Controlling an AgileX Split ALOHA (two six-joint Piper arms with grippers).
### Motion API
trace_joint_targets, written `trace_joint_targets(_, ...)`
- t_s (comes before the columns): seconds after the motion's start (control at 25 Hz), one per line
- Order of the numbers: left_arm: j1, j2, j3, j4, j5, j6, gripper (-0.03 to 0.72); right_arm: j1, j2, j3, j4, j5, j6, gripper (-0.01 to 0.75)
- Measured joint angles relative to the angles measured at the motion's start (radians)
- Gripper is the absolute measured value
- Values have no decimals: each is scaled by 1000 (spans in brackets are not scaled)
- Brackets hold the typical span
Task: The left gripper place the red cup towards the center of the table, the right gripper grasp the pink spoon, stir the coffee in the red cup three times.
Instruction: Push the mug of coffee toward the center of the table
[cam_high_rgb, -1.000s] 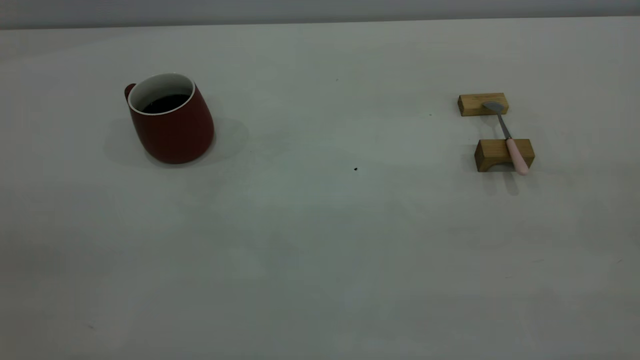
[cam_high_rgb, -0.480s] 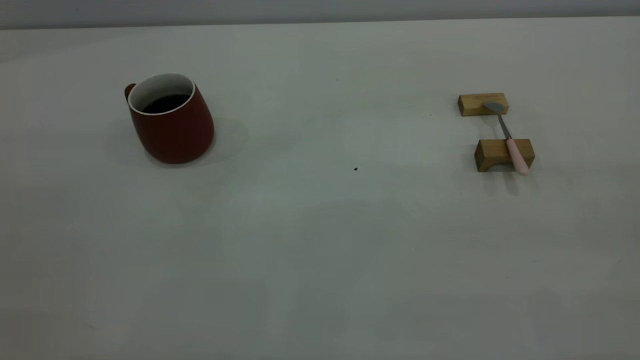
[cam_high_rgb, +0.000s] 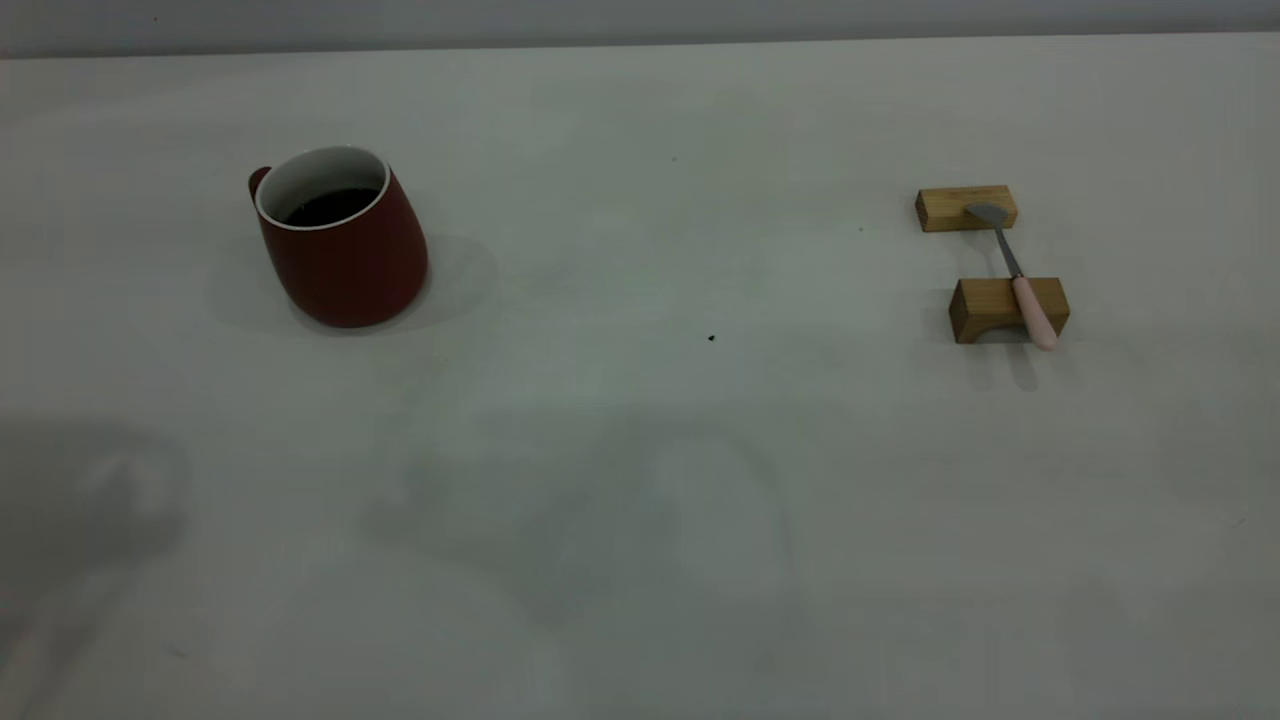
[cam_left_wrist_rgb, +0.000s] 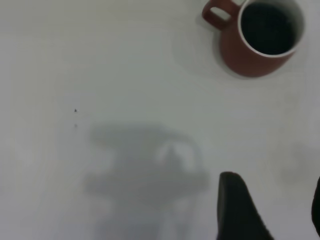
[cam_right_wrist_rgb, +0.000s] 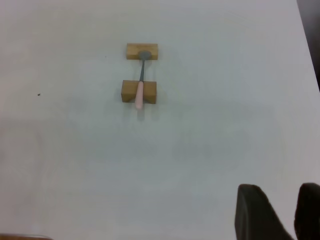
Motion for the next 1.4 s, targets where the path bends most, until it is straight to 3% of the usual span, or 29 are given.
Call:
trace_joint_targets(0.28, 0, 307, -154, 146, -89, 21, 434, 0, 0, 0, 0, 0, 0, 238)
trace_joint_targets(0.52, 2, 609, -439, 216, -43, 136, 434, 0, 0, 0, 0, 0, 0, 238)
trace_joint_targets(0.64, 2, 748, -608, 192, 29, 275, 434, 0, 0, 0, 0, 0, 0, 238)
trace_joint_targets(0.8, 2, 903, -801, 84, 159, 607, 434, 0, 0, 0, 0, 0, 0, 238)
trace_joint_targets(1.0, 2, 1057, -943, 2, 285, 963, 434, 0, 0, 0, 0, 0, 0, 238)
trace_joint_targets(1.4, 2, 1225, -992, 4, 215, 1296, 434, 0, 0, 0, 0, 0, 0, 238)
